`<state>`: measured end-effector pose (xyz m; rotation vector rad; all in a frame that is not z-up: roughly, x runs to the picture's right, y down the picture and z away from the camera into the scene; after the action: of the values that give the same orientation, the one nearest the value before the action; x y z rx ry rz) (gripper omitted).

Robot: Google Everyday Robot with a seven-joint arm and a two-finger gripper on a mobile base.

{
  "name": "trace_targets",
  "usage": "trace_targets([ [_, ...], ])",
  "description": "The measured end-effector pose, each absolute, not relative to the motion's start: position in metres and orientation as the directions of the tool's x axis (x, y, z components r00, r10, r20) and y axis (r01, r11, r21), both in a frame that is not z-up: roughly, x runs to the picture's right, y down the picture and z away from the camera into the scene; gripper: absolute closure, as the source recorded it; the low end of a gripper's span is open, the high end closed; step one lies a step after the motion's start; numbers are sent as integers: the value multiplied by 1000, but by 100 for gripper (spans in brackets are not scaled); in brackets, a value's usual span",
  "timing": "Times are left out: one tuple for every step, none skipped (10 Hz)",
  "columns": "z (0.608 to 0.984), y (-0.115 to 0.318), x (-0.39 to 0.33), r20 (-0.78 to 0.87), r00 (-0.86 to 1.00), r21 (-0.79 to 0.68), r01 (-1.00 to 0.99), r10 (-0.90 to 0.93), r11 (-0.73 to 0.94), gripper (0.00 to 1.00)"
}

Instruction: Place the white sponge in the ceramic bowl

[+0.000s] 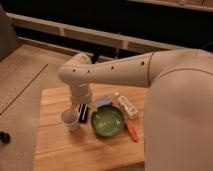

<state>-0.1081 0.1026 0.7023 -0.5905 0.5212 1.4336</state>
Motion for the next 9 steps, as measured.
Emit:
trace_targets([
  [703, 102, -107, -653, 74, -62, -997, 754, 45, 35],
  [706, 93, -105, -632, 66, -65, -997, 772, 32, 35],
  [712, 75, -95, -597, 47, -56, -998, 801, 17, 35],
  [720, 44, -77, -534, 30, -52, -999, 845, 3, 35],
  [728, 11, -56, -467, 17, -49, -999, 884, -7, 35],
  [732, -11, -42, -423, 14, -46, -999, 906, -6, 35],
  [735, -25, -32, -396, 11, -38, -999, 918, -4, 35],
  [735, -26, -32, -395, 12, -38, -999, 918, -4, 35],
  [735, -25, -35, -396, 17, -43, -999, 918, 0, 35],
])
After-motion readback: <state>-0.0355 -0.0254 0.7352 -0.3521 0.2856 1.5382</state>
